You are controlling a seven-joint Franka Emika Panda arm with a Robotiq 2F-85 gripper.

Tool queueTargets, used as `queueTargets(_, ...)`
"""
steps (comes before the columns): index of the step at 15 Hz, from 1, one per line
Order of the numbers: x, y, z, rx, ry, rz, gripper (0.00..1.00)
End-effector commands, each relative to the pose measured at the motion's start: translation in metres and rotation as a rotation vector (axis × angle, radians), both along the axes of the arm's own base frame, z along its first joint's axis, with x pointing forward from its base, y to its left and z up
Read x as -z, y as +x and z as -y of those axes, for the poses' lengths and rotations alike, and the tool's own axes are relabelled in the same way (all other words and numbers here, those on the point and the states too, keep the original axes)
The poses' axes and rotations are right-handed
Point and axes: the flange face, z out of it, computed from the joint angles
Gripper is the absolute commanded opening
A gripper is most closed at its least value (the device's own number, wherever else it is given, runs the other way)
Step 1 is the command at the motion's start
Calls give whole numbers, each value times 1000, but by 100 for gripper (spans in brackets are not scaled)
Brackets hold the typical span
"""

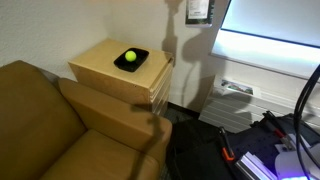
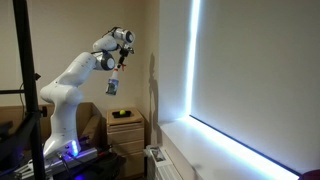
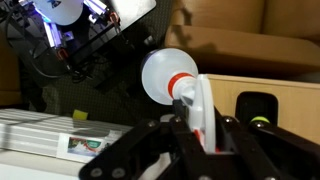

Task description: Move the spray bottle from the windowsill to the nightstand

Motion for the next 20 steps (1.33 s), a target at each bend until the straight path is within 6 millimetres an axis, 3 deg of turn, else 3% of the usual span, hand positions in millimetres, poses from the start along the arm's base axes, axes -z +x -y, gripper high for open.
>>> queueTargets(1, 4, 0, -13, -24, 8, -1, 24)
queueTargets(4, -1, -2, -21, -41, 16, 15, 24)
queueTargets(5, 9, 6, -14, -15, -25, 14, 6)
queueTargets(14, 141, 115, -59, 205, -139, 241, 6)
queueTargets(16, 155, 126, -50, 311, -122, 229, 6)
queueTargets(17, 164, 123, -62, 237, -143, 220, 24)
queueTargets(20, 171, 129, -52, 290, -148, 216, 24)
